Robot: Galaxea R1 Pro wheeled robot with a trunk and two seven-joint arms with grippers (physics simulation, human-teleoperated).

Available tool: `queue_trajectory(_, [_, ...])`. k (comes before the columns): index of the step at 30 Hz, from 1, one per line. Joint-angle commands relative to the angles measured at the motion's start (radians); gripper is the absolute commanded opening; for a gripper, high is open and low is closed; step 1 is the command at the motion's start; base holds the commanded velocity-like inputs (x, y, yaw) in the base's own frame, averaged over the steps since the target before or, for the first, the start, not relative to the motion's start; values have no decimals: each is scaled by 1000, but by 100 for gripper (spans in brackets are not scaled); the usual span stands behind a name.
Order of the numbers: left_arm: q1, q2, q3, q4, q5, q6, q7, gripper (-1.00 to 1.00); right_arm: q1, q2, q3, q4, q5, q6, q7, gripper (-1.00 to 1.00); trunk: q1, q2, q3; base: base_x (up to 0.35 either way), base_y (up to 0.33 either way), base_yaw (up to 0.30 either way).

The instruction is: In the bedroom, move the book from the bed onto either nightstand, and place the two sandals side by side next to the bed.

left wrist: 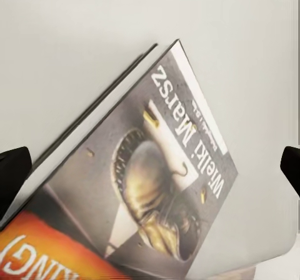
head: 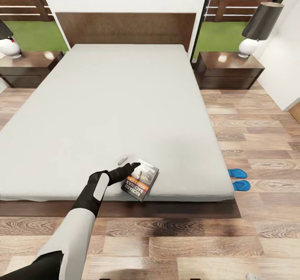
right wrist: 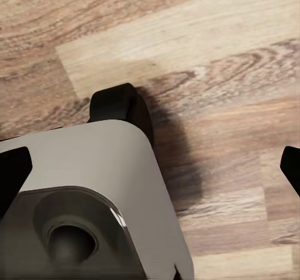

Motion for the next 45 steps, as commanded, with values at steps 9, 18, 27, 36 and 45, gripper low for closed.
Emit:
queue_trajectory(9, [-1, -1, 6, -1, 2, 9, -3, 100, -1, 0, 8, 4, -9, -4, 7, 100, -35, 63, 28, 0, 0, 0])
queue_trajectory(18, [-1, -1, 6, -1, 1, 9, -4, 100, -1, 0, 8, 4, -10, -4, 10, 100, -69, 126, 56, 0, 0, 0])
queue_trajectory(27, [-1, -1, 6, -2, 1, 9, -4, 100, -1, 0, 8, 4, -10, -4, 9, 100, -104, 189, 84, 0, 0, 0])
queue_trajectory(36, [0, -1, 9, -1, 2, 12, -27, 100, -1, -3, 8, 4, -10, -4, 10, 100, -138, 252, 112, 0, 0, 0])
queue_trajectory(45, [11, 76, 12, -8, 0, 29, -236, 100, -1, -7, 8, 4, -10, -4, 9, 100, -173, 315, 141, 0, 0, 0])
